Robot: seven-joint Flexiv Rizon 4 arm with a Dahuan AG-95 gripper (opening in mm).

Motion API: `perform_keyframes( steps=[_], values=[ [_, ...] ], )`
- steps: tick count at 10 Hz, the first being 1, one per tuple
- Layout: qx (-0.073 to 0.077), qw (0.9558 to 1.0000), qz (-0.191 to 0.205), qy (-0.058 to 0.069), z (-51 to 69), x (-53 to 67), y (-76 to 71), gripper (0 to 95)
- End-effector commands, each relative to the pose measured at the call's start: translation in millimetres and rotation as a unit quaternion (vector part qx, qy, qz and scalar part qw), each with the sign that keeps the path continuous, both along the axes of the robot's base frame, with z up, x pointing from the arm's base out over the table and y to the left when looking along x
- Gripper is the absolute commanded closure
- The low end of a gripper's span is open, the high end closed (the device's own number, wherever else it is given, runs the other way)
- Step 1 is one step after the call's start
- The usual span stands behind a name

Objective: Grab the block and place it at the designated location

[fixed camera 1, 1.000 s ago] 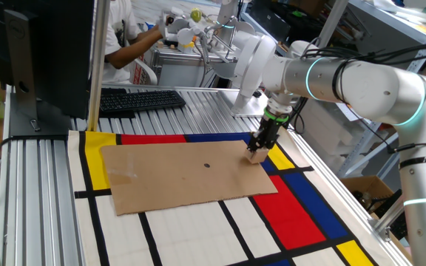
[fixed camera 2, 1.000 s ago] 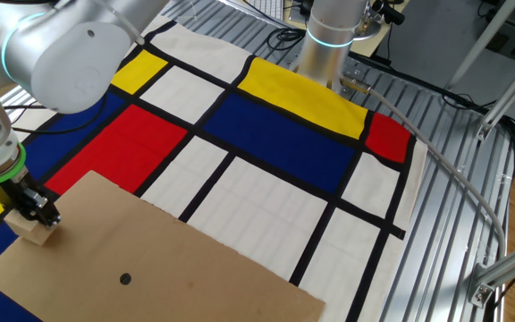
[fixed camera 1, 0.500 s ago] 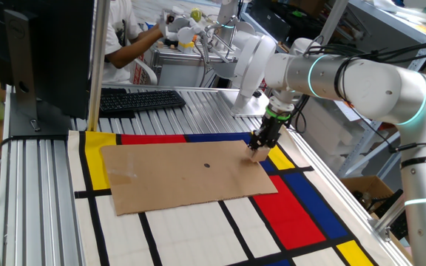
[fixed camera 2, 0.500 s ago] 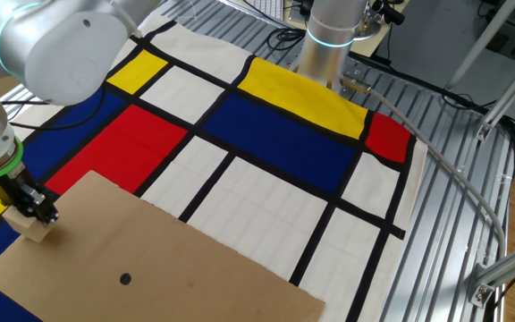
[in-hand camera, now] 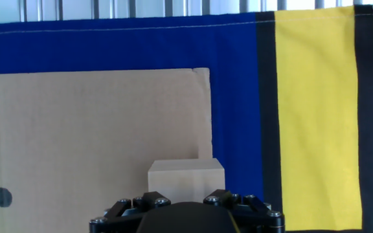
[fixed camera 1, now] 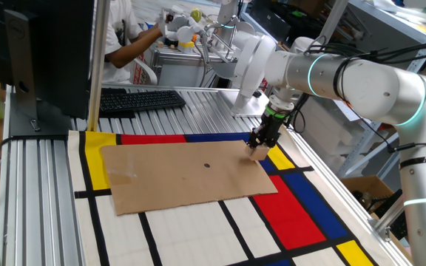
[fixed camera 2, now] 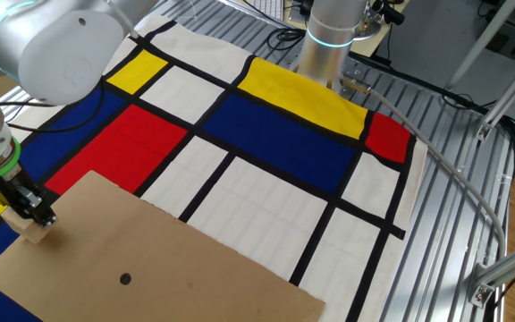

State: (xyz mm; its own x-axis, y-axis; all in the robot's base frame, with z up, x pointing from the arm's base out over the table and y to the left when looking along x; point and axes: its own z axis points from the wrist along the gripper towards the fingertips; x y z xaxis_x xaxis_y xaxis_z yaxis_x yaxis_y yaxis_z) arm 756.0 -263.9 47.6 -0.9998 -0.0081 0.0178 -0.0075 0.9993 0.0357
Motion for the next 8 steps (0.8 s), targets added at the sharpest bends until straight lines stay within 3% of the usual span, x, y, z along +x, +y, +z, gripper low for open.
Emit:
perform_keyframes(
  steps=[1,6,8],
  values=[
    [0.0,1.0,0.001,-0.001,0.3,-0.5,0.8,95.0],
    [0.01,0.9999,-0.004,0.003,0.5,0.2,2.7,95.0],
    [0.007,1.0,-0.006,0.0,0.6,0.3,2.9,95.0]
  ],
)
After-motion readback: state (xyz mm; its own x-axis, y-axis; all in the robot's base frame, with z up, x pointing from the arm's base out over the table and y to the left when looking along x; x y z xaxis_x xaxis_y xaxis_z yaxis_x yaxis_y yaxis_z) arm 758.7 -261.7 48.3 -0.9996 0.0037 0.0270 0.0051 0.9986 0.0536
